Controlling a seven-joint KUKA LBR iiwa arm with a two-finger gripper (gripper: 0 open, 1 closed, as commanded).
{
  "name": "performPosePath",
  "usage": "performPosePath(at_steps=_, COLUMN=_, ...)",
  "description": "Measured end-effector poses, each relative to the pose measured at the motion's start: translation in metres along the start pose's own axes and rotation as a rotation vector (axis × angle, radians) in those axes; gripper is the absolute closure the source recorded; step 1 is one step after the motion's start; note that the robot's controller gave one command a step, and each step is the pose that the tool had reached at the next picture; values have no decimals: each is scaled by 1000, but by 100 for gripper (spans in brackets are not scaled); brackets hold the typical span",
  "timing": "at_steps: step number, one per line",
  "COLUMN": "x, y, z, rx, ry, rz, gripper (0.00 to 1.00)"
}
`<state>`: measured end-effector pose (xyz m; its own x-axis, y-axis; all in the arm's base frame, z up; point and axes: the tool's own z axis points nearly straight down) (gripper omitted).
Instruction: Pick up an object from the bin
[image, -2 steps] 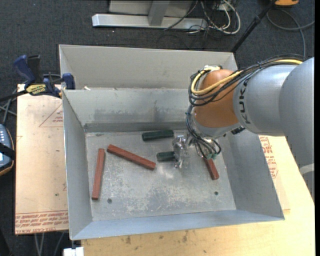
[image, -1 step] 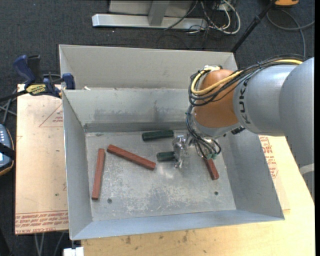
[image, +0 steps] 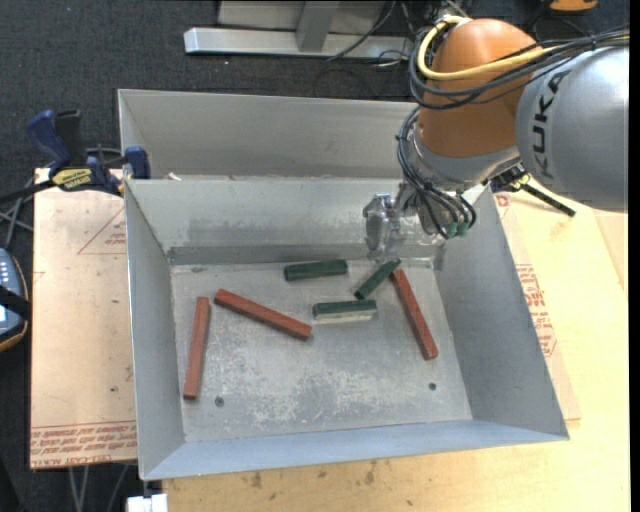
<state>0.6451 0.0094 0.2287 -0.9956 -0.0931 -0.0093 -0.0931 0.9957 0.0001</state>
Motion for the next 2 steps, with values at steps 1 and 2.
performPosePath(at_steps=1, x=1, y=0, z=2, rx=0, ry=5, rz=0, gripper=100)
performPosePath(at_steps=2, x=56, y=-7, z=70, rx=-1, ry=9, rz=44, gripper=0)
